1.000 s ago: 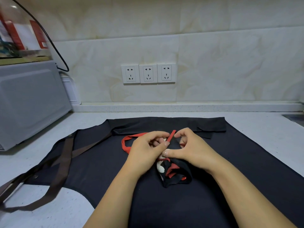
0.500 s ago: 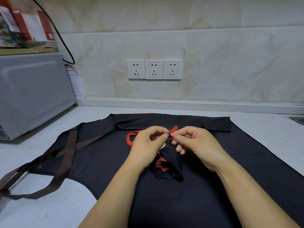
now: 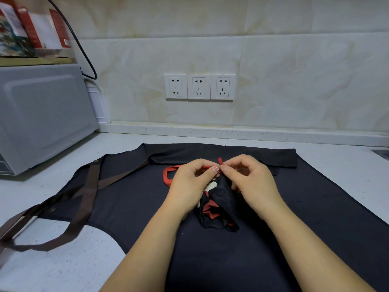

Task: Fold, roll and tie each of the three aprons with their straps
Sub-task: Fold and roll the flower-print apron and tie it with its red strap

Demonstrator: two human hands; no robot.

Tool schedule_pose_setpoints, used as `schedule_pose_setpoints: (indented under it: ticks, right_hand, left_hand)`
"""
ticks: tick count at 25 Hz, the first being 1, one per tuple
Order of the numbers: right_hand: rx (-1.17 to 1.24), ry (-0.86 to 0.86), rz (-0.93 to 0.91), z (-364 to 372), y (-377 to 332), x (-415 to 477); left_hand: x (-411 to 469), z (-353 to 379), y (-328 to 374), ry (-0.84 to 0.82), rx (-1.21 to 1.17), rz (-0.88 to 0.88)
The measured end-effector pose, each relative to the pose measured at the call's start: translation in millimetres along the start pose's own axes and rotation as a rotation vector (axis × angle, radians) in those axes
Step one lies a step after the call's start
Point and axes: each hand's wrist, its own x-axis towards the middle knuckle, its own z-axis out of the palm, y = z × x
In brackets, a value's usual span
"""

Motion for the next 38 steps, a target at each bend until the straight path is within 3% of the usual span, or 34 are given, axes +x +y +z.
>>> schedule_pose_setpoints:
  ticks: [6, 18, 24, 28, 34, 38]
  right_hand:
    - [0.101, -0.112, 0.128, -5, -4, 2]
    - [0.0, 0.069, -0.063, 5, -7, -6]
    - [-0.009, -0.156, -0.054, -4, -14, -7]
    - [-0.074, -0.213, -0.087, -5, -12, -5]
    - [-0.086, -0.293, -0.042, -10, -10, -3]
    - [-0.14, -0.206, 0.014, -10, -9, -2]
  left_hand:
    - [-1, 2, 0, -0.041, -0.06, 0.019]
    - [2, -4, 5, -0.095, -0.16, -0.168]
    - [6, -12, 2, -0.12, -0.26, -0.278]
    - [6, -17, 3, -0.169, -0.345, -0.342]
    - [3, -16, 6, -0.148, -0.411, -0.326]
    - [0, -11, 9, -0.13, -0.309, -0.228]
